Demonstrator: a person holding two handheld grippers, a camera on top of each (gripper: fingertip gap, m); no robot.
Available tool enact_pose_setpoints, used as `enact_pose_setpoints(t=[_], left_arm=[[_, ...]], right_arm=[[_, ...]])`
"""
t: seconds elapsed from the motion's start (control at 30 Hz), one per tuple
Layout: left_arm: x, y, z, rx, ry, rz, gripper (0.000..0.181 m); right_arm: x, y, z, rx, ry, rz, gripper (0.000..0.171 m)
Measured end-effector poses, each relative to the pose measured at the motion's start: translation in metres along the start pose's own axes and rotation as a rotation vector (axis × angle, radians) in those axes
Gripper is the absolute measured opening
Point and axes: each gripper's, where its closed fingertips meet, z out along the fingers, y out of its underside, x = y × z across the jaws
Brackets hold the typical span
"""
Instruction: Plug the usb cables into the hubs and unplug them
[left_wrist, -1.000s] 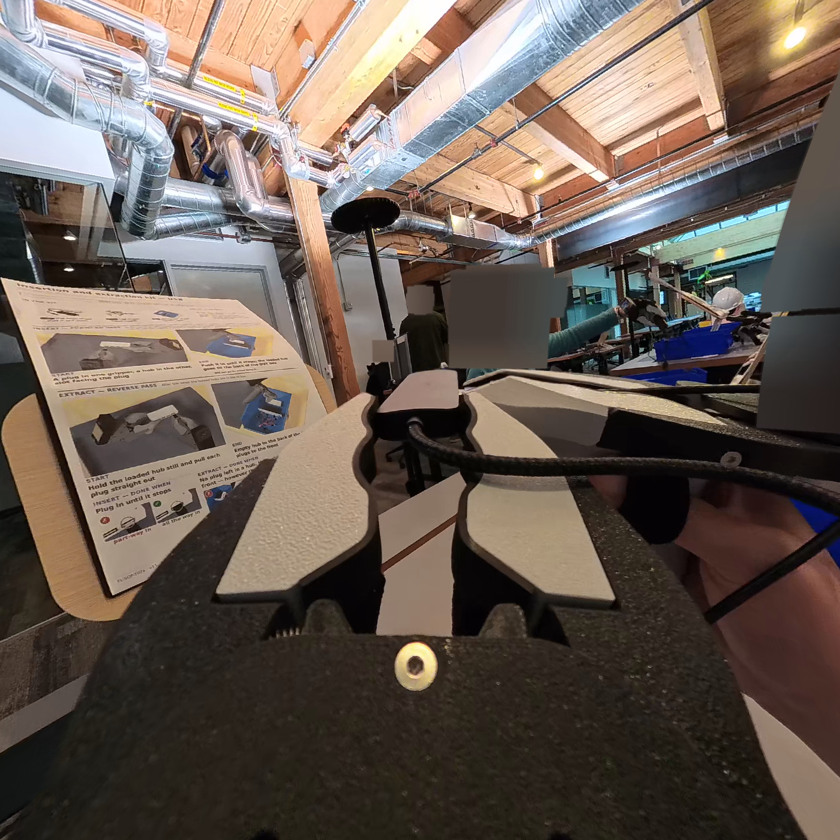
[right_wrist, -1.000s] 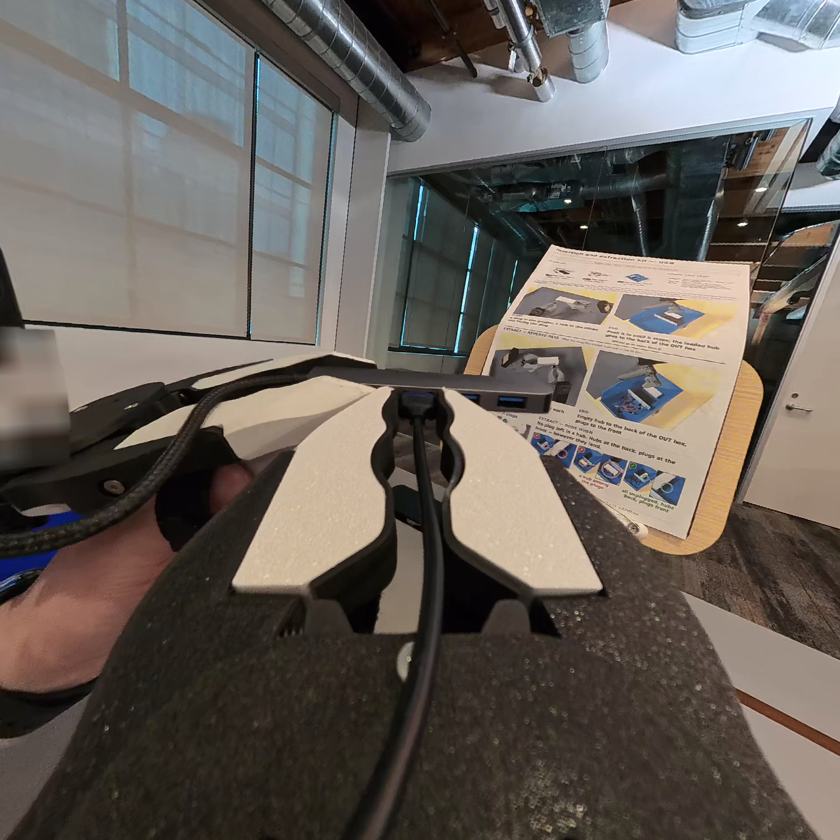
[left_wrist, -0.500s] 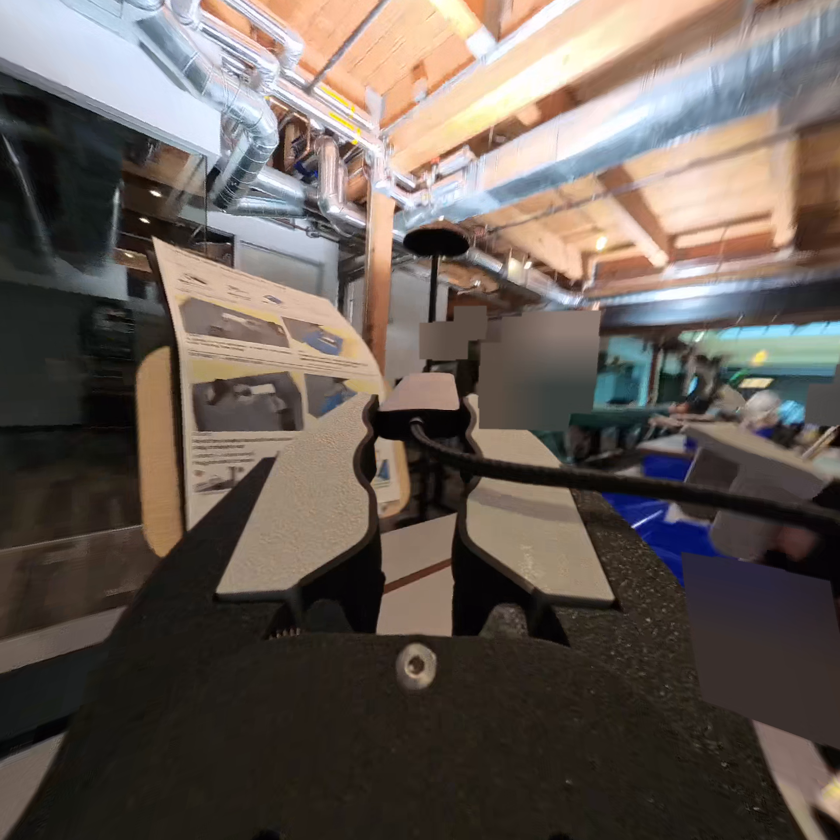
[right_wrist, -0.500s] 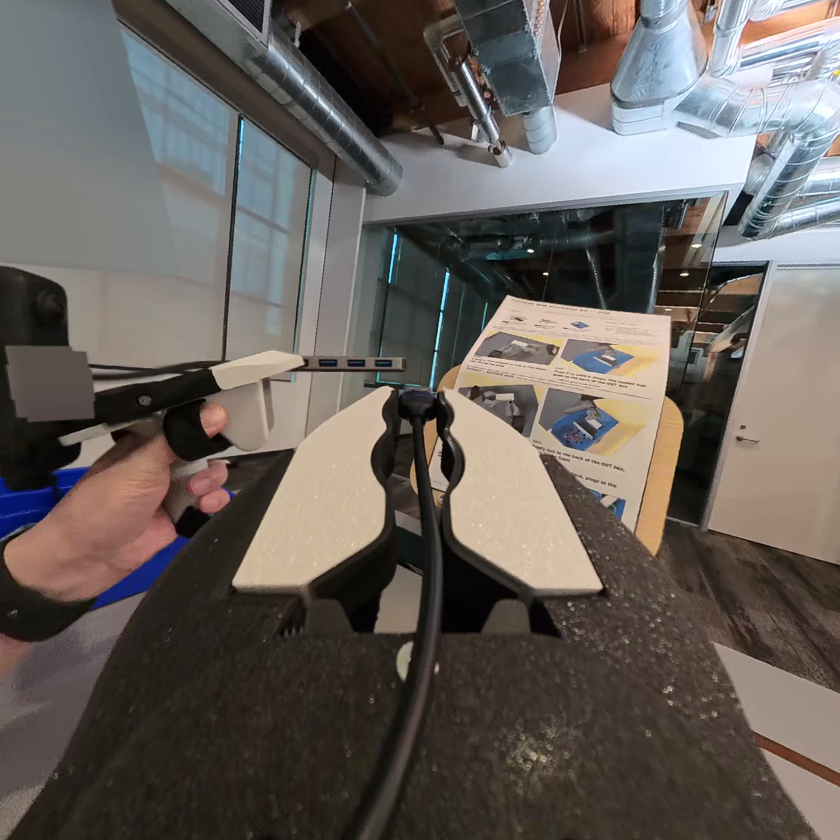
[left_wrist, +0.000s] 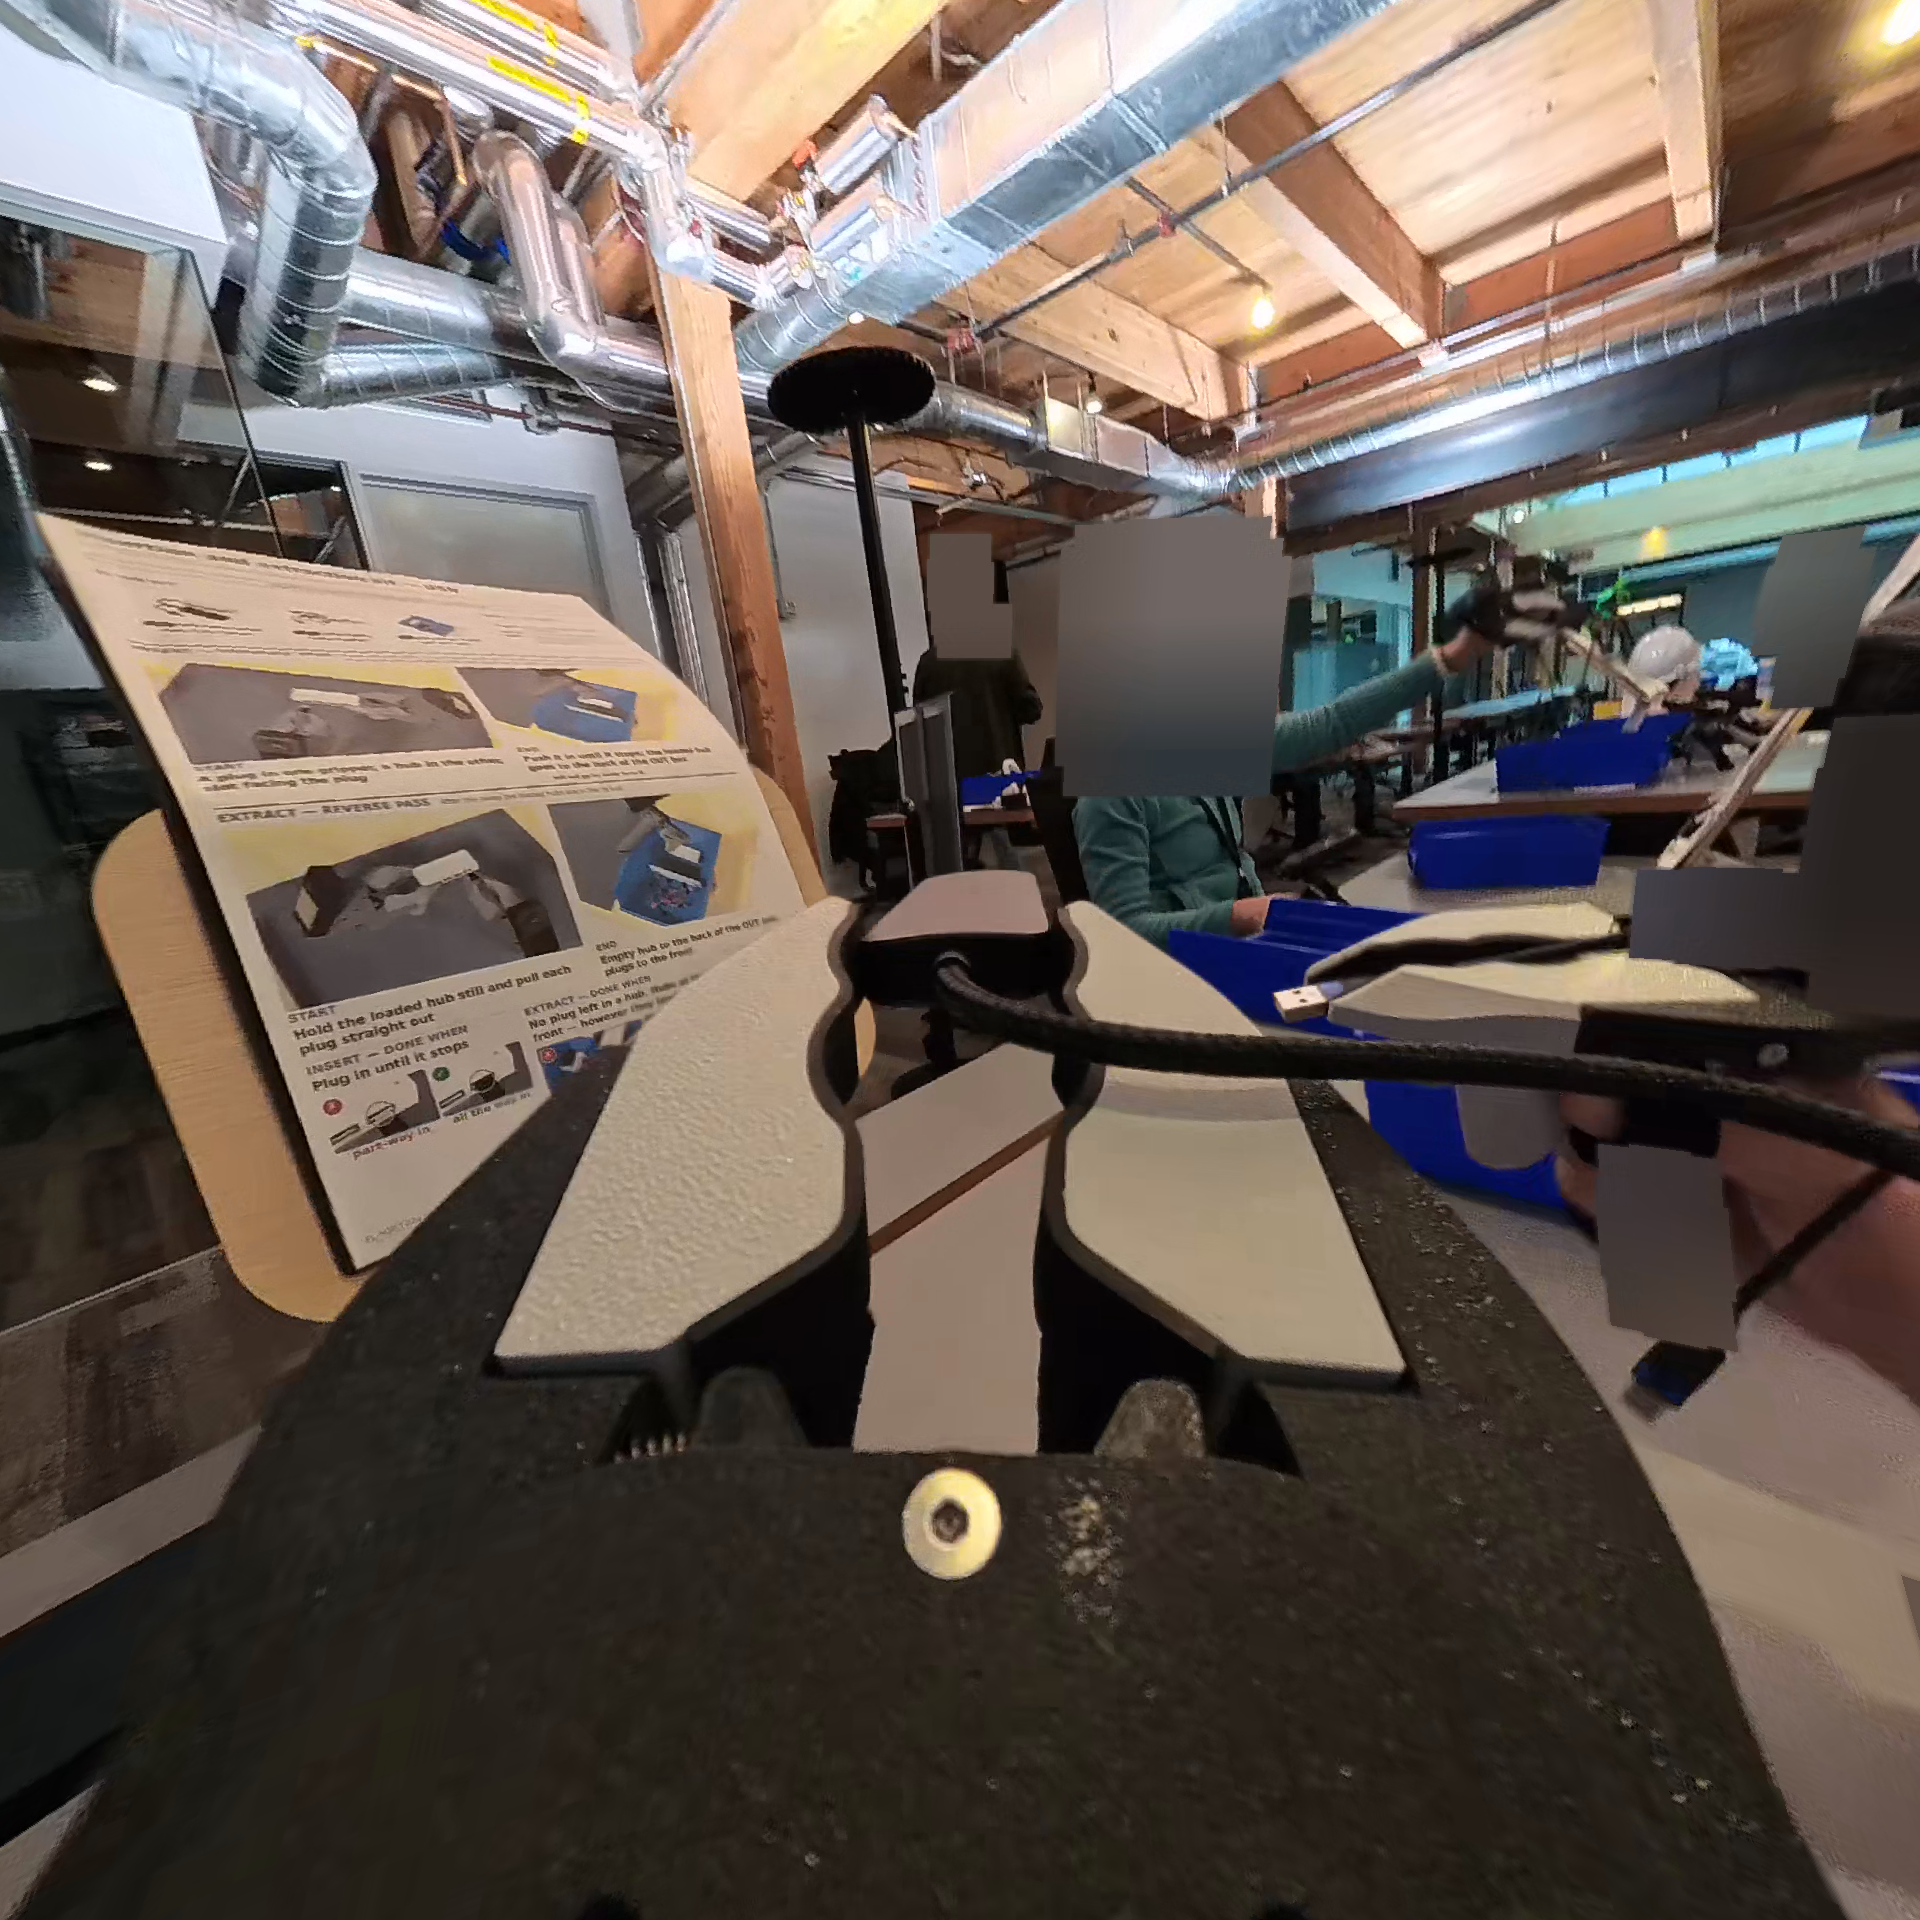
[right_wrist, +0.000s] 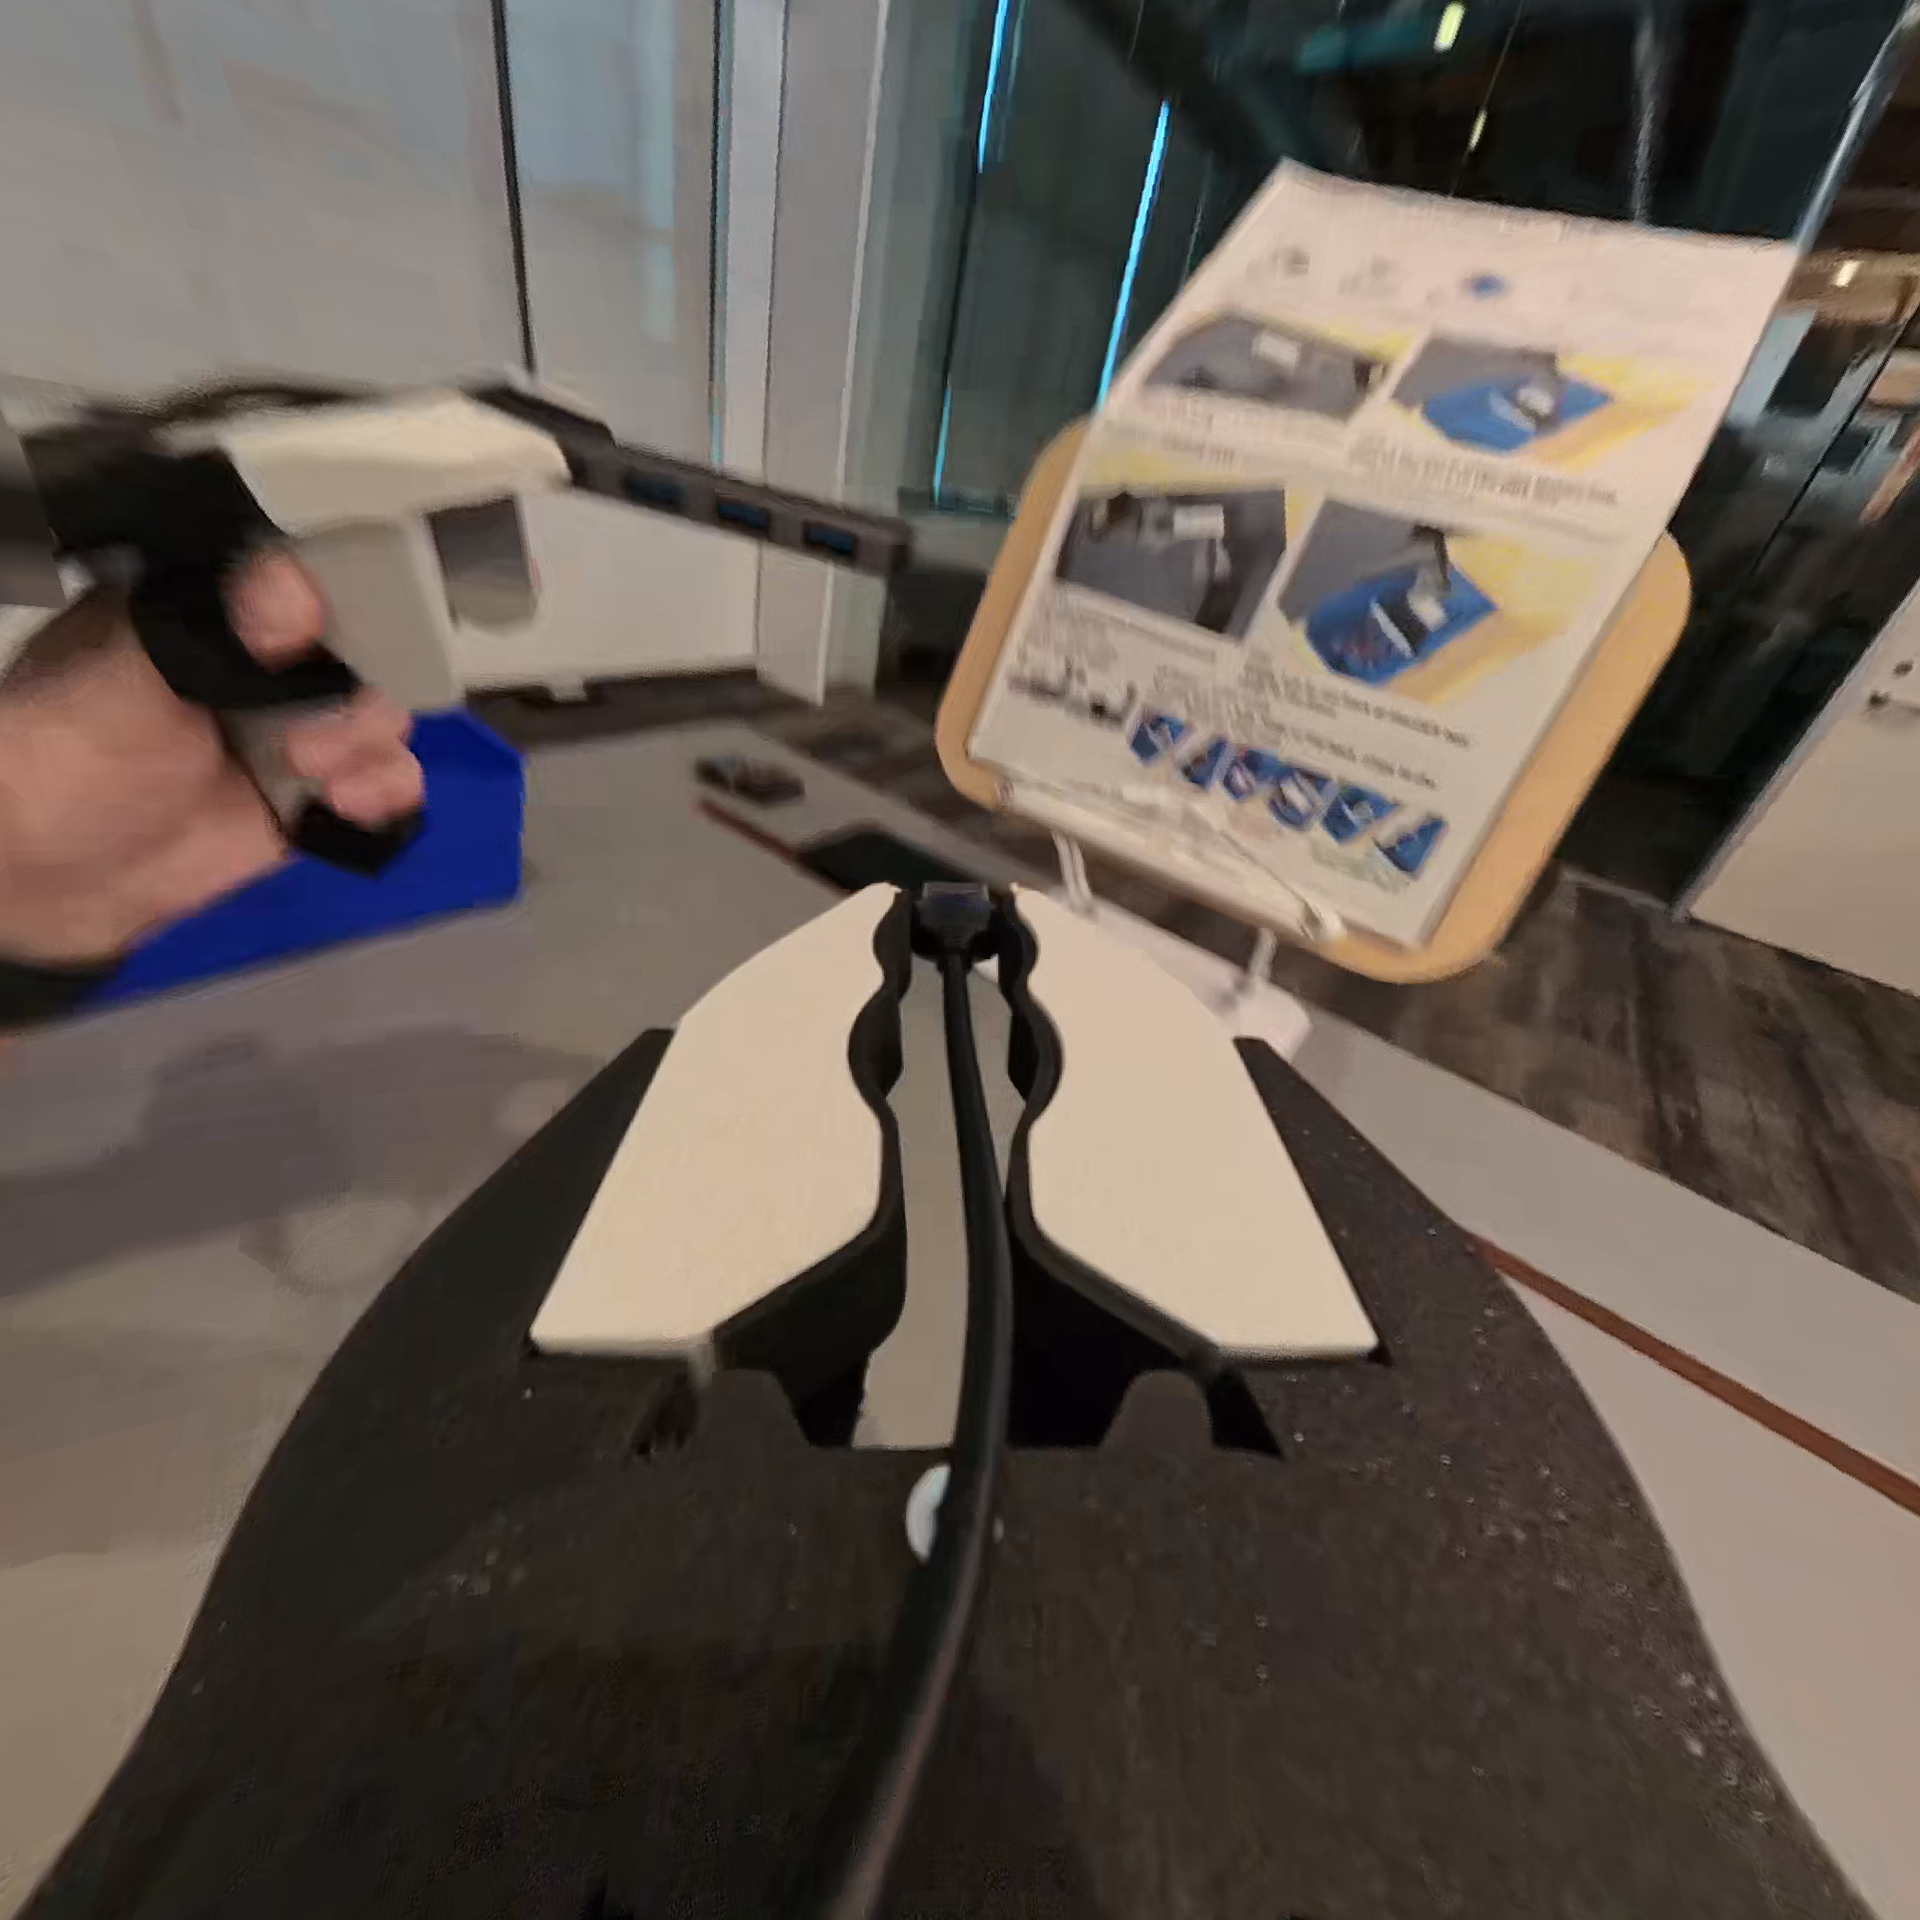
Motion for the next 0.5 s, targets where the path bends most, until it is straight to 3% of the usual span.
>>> enact_pose_setpoints(t=[0.13, 0.3, 0.4, 0.5], left_arm=[[0.022, 0.004, 0.002, -0.059, 0.043, 0.076, 0.034], [0.045, -0.011, 0.004, -0.037, 0.098, 0.093, 0.034], [0.053, -0.019, 0.006, -0.021, 0.109, 0.109, 0.034], [0.059, -0.019, 0.010, -0.021, 0.119, 0.114, 0.034]], right_arm=[[0.053, 0.012, -0.063, -0.342, 0.025, -0.125, 0.015], [0.164, 0.038, -0.194, -0.851, 0.100, -0.204, 0.015], [0.204, 0.056, -0.255, -0.992, 0.158, -0.164, 0.015], [0.223, 0.077, -0.289, -1.050, 0.189, -0.130, 0.015]])
